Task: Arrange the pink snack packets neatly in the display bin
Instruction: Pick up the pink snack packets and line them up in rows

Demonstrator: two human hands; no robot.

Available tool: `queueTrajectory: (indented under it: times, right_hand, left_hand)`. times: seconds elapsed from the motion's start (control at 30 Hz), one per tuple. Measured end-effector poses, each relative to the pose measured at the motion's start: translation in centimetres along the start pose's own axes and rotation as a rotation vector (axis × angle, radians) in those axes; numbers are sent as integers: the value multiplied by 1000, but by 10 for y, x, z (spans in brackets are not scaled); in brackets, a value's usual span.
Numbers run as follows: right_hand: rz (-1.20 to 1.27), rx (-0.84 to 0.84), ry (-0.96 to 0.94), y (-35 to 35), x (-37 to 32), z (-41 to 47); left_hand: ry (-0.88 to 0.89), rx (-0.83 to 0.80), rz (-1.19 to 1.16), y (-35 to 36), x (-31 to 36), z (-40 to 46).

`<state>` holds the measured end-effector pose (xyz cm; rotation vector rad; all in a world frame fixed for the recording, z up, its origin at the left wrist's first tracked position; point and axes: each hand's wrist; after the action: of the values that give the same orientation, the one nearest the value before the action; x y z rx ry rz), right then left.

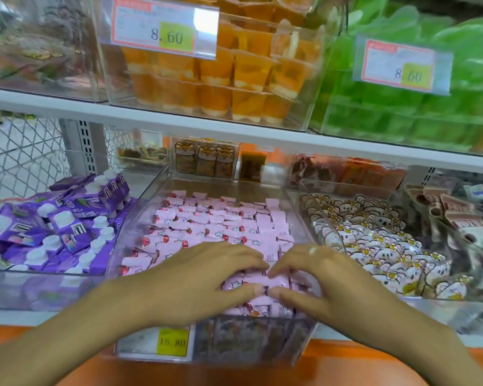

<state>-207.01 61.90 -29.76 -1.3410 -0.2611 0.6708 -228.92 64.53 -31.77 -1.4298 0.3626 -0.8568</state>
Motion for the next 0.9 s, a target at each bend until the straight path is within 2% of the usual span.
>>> queueTrajectory:
  times: [0.27, 0.47, 0.6, 0.73, 0.9]
  right_hand:
    - [53, 18, -30, 7, 9, -6]
    - [-105, 125, -91, 18, 1, -3]
    - [19, 110, -49, 16, 4, -2]
    - [120, 43, -33, 10, 4, -2]
    - [-50, 151, -71, 13, -5, -3]
  left_hand:
    - [42, 15, 46, 3, -10, -9]
    - [52, 10, 60, -5, -15, -11]
    - [9, 57, 1, -4, -11, -8]
    - [39, 102, -2, 2, -1, -5]
    - [27, 36, -27, 2, 0, -7]
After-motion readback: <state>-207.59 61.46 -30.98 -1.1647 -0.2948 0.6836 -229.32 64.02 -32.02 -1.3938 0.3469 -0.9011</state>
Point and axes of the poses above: each hand's wrist, its own z-axis towards the middle knuckle, its own y-axis out of the palm, x = y × z, and after that the axes turned 1 degree about x, right-handed
